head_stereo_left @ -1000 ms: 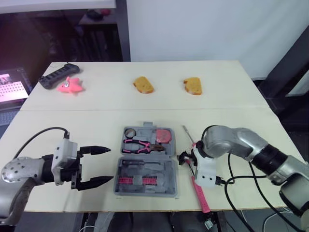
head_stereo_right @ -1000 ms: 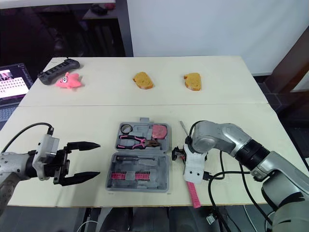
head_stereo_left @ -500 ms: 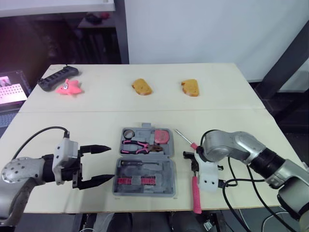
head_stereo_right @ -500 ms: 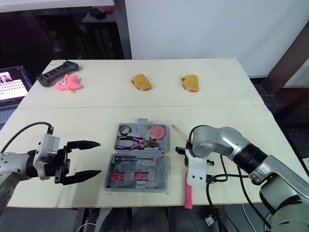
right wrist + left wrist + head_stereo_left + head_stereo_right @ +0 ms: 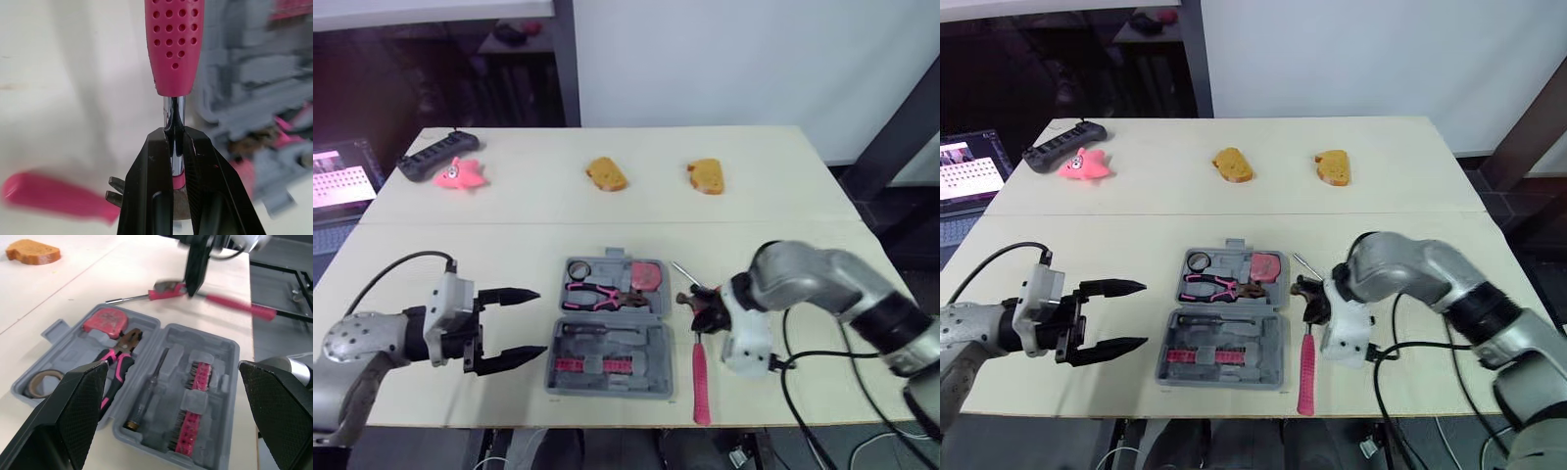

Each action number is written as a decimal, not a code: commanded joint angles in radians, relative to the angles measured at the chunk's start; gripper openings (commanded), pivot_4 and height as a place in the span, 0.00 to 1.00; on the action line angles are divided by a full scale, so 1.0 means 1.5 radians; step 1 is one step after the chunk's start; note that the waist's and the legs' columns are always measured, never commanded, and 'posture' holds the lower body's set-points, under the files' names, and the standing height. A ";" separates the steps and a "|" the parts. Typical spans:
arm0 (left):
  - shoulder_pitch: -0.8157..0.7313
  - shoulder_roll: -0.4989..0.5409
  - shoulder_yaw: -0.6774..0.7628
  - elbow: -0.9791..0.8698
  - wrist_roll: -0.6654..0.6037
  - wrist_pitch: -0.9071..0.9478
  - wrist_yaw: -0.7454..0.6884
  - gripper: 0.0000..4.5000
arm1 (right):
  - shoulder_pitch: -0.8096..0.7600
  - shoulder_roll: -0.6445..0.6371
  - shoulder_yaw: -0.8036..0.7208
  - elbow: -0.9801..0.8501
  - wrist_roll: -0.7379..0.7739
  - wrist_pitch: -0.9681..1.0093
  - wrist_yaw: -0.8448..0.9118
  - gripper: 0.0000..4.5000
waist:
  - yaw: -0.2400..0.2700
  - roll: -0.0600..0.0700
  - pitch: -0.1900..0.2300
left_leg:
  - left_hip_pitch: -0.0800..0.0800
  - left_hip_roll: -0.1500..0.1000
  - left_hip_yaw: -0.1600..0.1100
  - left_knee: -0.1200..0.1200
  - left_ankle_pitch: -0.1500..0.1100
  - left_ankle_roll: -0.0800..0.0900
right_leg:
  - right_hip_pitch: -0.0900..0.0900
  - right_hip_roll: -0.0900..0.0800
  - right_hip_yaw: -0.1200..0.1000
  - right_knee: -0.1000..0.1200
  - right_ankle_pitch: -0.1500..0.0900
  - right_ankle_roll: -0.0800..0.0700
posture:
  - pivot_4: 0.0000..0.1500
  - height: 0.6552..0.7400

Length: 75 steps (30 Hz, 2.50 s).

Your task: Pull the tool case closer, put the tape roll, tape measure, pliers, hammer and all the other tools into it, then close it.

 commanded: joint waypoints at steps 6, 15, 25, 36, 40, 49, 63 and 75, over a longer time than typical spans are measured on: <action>-0.008 -0.009 -0.014 0.009 0.008 -0.021 -0.010 1.00 | 0.145 -0.240 -0.185 -0.284 0.525 0.762 0.005 0.00 | 0.000 0.004 0.002 | 0.000 0.000 0.000 0.000 0.000 0.000 | 0.000 0.000 0.000 0.000 0.000 0.000 | 1.00 1.00; -0.010 -0.011 -0.019 0.014 0.008 -0.027 -0.026 1.00 | 0.196 -0.180 -0.251 -0.255 1.166 1.410 -0.652 0.00 | 0.005 0.001 0.001 | -0.003 0.000 0.000 0.002 0.000 0.000 | -0.002 0.000 0.001 -0.002 -0.001 -0.003 | 1.00 1.00; -0.012 -0.007 -0.015 0.014 0.006 -0.019 -0.032 1.00 | 0.372 -0.056 -0.228 -0.321 1.368 1.218 -1.215 0.00 | 0.008 0.001 0.001 | -0.011 0.000 0.000 0.002 0.000 0.000 | -0.011 0.001 0.002 0.001 0.000 0.000 | 1.00 1.00; -0.005 -0.010 -0.015 -0.004 0.006 -0.011 -0.015 1.00 | 0.444 0.118 -0.173 -0.249 1.096 1.258 -1.253 0.00 | 0.010 -0.014 -0.010 | -0.008 0.001 0.000 0.001 0.000 0.000 | -0.009 0.002 0.001 0.000 -0.001 -0.002 | 1.00 1.00; -0.001 -0.008 -0.011 -0.010 0.002 -0.008 -0.012 1.00 | 0.461 0.142 -0.205 -0.250 1.050 1.268 -1.238 0.10 | 0.011 -0.016 -0.012 | 0.000 0.001 0.000 0.000 0.000 0.000 | 0.001 0.002 0.001 -0.004 -0.002 -0.003 | 1.00 1.00; -0.004 -0.004 -0.009 -0.008 -0.001 -0.005 -0.014 1.00 | 0.494 0.177 -0.274 -0.330 1.021 1.287 -1.229 0.99 | 0.017 -0.018 -0.015 | -0.001 0.000 0.000 0.000 0.000 0.000 | 0.003 0.001 0.001 -0.007 -0.001 -0.003 | 1.00 1.00; -0.022 -0.006 -0.019 0.011 0.007 -0.006 -0.022 1.00 | 0.686 0.210 -0.245 -0.564 0.615 1.076 -1.140 0.99 | 0.014 -0.011 -0.011 | -0.002 0.000 0.000 -0.001 0.000 0.000 | 0.000 0.002 0.001 -0.007 -0.002 -0.003 | 1.00 1.00; -0.037 -0.001 -0.025 0.019 0.007 -0.002 -0.031 1.00 | 0.760 0.313 -0.187 -0.439 0.367 0.965 -0.997 0.99 | 0.011 -0.010 -0.011 | -0.002 0.001 0.000 -0.001 0.000 0.000 | 0.001 0.002 0.002 -0.007 -0.001 -0.003 | 1.00 1.00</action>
